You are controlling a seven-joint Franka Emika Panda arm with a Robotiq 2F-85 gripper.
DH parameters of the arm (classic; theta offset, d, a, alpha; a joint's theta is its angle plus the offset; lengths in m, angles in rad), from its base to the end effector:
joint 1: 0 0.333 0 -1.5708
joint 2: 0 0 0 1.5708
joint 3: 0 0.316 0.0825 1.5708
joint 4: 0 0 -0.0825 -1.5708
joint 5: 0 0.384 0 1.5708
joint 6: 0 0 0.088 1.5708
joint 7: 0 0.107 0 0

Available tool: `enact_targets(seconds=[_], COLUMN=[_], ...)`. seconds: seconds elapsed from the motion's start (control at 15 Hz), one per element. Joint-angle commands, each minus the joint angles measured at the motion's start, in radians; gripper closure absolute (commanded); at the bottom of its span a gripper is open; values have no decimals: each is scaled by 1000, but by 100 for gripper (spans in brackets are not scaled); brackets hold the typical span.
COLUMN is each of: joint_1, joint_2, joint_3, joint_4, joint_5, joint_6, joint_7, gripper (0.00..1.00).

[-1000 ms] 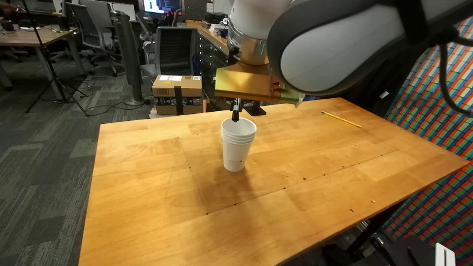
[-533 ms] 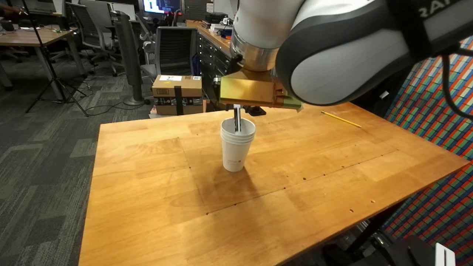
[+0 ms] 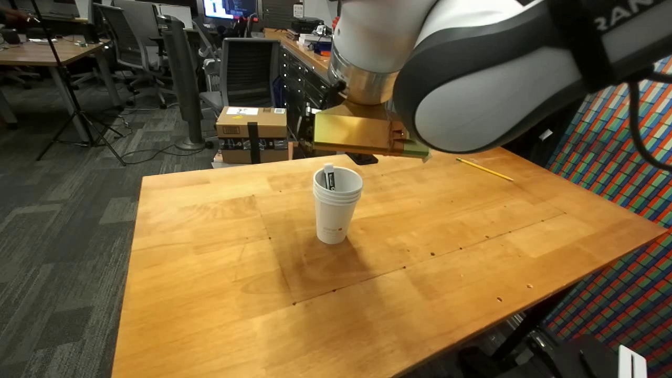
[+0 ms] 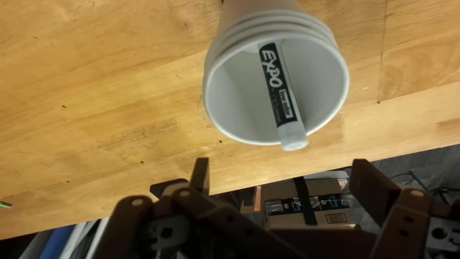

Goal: Put the cup in the other cups, then pick up the marker and put it in the cup

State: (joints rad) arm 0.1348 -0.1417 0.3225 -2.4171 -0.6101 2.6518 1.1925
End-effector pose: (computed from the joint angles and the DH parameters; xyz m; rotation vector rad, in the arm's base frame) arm 0.4425 0.2367 0.3963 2.9721 -0.3552 0.8338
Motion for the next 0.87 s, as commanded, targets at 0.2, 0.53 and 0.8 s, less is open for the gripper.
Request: enact_targets(seconds=[0.2,0.53,0.8], joint_1=[6,7,7], joint_2=[-1,-1,-1], joint_3=[-10,-12,-12], joint_4=[21,33,33], joint_5=[103,120,120], joint_6=[-100,-120,-121], joint_7=[-17,-20,-20], gripper=[1,0,0])
